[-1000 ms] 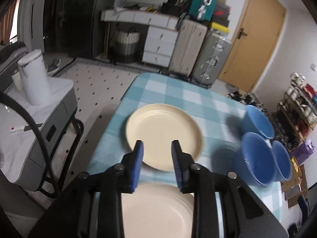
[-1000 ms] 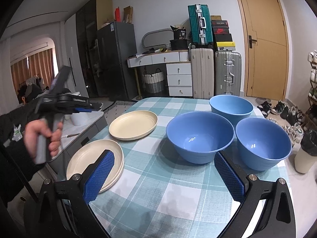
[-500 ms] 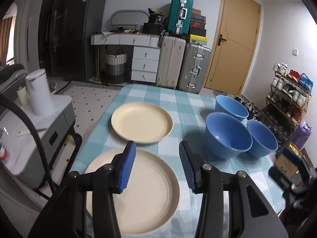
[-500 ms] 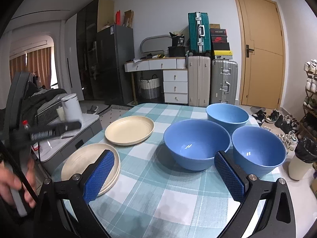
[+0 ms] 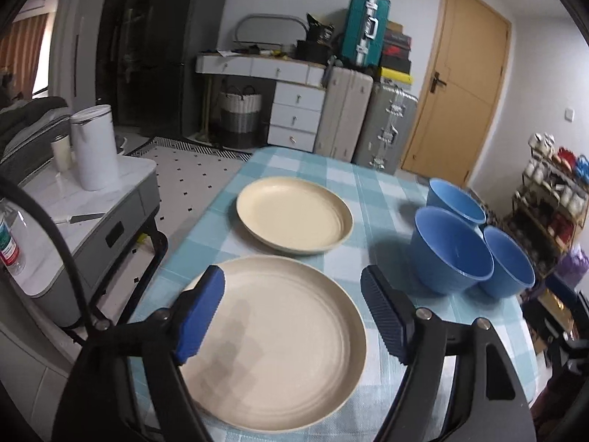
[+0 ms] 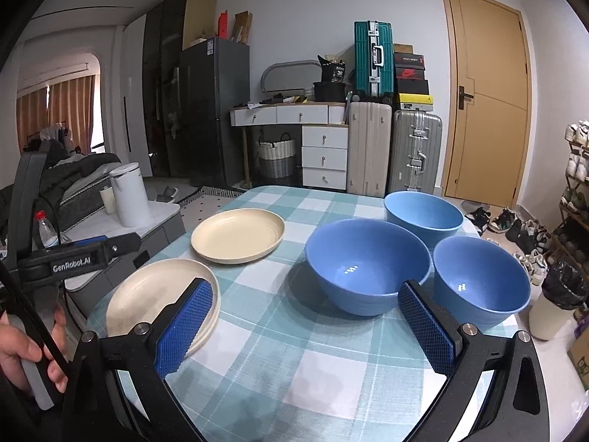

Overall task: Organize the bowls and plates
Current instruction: 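Carry the cream plate with the left gripper while the right gripper approaches its opposite rim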

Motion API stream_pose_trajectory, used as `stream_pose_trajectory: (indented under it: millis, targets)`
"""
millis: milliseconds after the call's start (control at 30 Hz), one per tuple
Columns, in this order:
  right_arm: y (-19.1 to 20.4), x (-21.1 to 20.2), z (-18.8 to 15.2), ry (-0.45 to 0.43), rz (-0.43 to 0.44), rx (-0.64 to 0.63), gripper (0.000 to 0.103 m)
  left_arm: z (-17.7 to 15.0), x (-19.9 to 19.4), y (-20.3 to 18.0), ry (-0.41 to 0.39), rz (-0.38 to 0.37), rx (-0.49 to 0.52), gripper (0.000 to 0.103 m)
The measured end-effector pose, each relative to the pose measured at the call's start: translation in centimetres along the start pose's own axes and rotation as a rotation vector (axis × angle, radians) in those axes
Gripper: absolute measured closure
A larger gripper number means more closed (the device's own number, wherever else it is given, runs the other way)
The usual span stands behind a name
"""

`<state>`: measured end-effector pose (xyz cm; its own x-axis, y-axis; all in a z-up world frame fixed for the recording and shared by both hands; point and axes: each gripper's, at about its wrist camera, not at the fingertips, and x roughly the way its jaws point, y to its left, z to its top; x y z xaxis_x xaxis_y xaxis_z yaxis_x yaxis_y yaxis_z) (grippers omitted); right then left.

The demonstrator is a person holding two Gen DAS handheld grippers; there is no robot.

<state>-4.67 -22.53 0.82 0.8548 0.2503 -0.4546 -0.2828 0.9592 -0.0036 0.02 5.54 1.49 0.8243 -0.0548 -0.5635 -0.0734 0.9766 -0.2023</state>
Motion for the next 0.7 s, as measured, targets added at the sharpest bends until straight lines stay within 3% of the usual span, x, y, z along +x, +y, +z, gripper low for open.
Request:
stream_pose_trajectory:
  millis: [200, 333, 400, 467, 567, 633, 700]
  targets:
    - [2.2, -1.6, 2.5, -0.112, 0.073, -0.018, 0.0, 2.4, 1.3, 2.0, 0.066, -0.014, -0.033, 0.026]
    - [4.7, -1.4, 6.8, -0.175, 0.122, -0.083, 0.0, 5.7, 2.1, 4.2, 0.038, 0.045, -0.039, 0.025]
    - [5.7, -0.5, 9.5, -0.184, 0.168, -0.087, 0.0, 7.2, 2.9, 5.0, 0.02, 0.083, -0.029, 0.012]
    - [6.1, 0.6, 12.2, -0.235, 0.203, -0.074, 0.0, 8.8, 3.9, 5.9, -0.007, 0.127, -0.026, 0.005]
    - [6.8, 4.2, 15.9, -0.282, 0.225, -0.065, 0.0, 11.1, 6.8, 7.2, -0.001, 0.159, -0.006, 0.005]
    - [7.7, 7.7, 17.7, -0.24, 0.257, -0.103, 0.0, 12.1, 9.5, 7.8, 0.043, 0.182, 0.007, 0.005]
    - [8.8, 12.5, 18.9, -0.1, 0.29, -0.145, 0.0, 12.6, 12.4, 8.3, 0.117, 0.175, 0.012, 0.005]
